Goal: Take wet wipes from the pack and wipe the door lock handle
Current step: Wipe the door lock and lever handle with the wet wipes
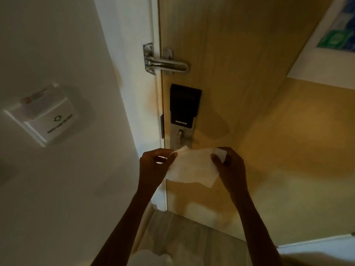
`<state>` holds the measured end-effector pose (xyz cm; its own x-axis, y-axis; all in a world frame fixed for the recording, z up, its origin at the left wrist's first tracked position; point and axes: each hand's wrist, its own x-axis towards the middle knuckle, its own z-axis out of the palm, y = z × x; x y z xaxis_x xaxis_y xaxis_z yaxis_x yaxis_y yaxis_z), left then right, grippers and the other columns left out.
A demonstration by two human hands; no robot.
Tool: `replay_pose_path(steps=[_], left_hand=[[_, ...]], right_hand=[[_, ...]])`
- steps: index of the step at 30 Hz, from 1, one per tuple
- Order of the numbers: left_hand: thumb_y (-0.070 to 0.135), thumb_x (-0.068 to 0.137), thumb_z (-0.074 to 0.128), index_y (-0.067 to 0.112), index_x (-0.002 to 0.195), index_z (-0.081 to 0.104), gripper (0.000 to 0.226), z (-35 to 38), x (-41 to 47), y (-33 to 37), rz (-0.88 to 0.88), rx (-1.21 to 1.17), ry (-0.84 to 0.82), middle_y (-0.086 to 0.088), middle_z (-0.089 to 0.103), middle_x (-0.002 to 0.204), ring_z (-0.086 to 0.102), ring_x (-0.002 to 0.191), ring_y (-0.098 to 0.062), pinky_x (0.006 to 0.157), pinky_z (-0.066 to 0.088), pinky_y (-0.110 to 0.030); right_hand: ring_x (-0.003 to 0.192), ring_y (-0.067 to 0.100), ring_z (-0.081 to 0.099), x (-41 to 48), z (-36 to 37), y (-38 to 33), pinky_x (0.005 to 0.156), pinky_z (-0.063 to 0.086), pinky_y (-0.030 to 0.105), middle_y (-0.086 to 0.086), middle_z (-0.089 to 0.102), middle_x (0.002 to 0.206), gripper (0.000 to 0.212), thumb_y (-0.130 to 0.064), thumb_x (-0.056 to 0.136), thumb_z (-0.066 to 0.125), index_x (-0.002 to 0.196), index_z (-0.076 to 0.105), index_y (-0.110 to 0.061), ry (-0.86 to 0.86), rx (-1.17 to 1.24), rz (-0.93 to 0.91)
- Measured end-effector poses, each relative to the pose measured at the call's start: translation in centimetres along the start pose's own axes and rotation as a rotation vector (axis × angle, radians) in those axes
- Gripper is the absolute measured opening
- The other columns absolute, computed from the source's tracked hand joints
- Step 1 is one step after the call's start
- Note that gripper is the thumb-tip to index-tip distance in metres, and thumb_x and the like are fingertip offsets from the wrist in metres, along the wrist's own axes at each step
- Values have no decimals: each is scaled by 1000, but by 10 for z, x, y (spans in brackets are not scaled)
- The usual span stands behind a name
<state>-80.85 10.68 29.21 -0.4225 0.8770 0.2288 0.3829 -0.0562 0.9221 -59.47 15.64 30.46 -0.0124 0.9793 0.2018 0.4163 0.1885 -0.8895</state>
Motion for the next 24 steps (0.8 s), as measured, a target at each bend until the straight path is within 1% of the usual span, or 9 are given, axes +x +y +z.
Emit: replay_pose_path(steps=[3, 7, 8, 11, 14, 17, 21, 22, 24], left_hand=[[31, 81, 72, 17, 90, 76, 17, -5, 19, -11, 14, 83, 2, 7, 73, 81, 69, 64, -6, 60, 61, -30], [35, 81, 72, 19, 88, 76, 18, 0, 34, -25, -117, 106, -63, 5, 75, 77, 68, 53, -5, 61, 62, -37], [35, 80, 73, 19, 88, 76, 18, 1, 36, -27, -149, 85, -83, 4, 75, 76, 68, 53, -6, 61, 62, -38], [32, 78, 76, 16, 86, 76, 18, 3, 39, -34, -176, 36, -112, 2, 74, 71, 69, 51, -10, 59, 62, -38], [27, 76, 78, 12, 86, 76, 18, 2, 44, -36, -174, -13, -152, -2, 74, 66, 69, 49, -15, 56, 62, -35], [25, 76, 78, 11, 86, 77, 17, -1, 52, -38, -211, -64, -217, -3, 73, 63, 69, 50, -18, 55, 61, -32], [21, 79, 75, 7, 92, 76, 19, -12, 61, -40, -313, -135, -387, -11, 75, 72, 73, 62, -23, 61, 60, -32], [18, 81, 73, 7, 96, 75, 19, -15, 62, -40, -338, -146, -439, -12, 75, 77, 74, 65, -23, 62, 60, -30], [11, 86, 66, 4, 103, 72, 19, -21, 66, -38, -400, -168, -518, -15, 75, 86, 74, 68, -21, 60, 59, -24]], right_hand=[[71, 14, 63, 5, 20, -3, 58, 54, 23, -3, 64, 88, 27, -20, 84, 70, 109, 61, -15, 130, -86, -60], [63, 11, 60, 6, 34, 2, 60, 55, 31, -3, 59, 77, 40, -19, 81, 73, 116, 54, -15, 179, -193, -35], [69, 14, 60, 5, 36, 4, 64, 54, 30, 0, 61, 83, 44, -20, 80, 74, 118, 53, -14, 187, -226, -49], [104, 19, 55, -3, 46, 2, 86, 45, 26, 6, 57, 114, 47, -24, 82, 71, 123, 52, -13, 225, -391, -178], [114, 19, 52, -13, 69, -8, 96, 41, 30, 6, 57, 122, 37, -32, 89, 62, 121, 56, -15, 129, -553, -303], [110, 22, 57, -18, 94, -9, 98, 43, 37, 7, 64, 115, 37, -43, 94, 49, 116, 60, -16, 26, -699, -310], [87, 20, 67, -18, 110, -15, 93, 46, 42, 2, 70, 90, 49, -50, 96, 30, 98, 66, -18, -16, -829, -240], [81, 20, 67, -18, 112, -17, 92, 47, 41, 1, 70, 85, 47, -49, 97, 30, 95, 66, -18, -20, -840, -236], [71, 19, 67, -15, 116, -19, 86, 49, 40, 1, 69, 78, 36, -43, 97, 41, 90, 66, -18, -21, -850, -240]])
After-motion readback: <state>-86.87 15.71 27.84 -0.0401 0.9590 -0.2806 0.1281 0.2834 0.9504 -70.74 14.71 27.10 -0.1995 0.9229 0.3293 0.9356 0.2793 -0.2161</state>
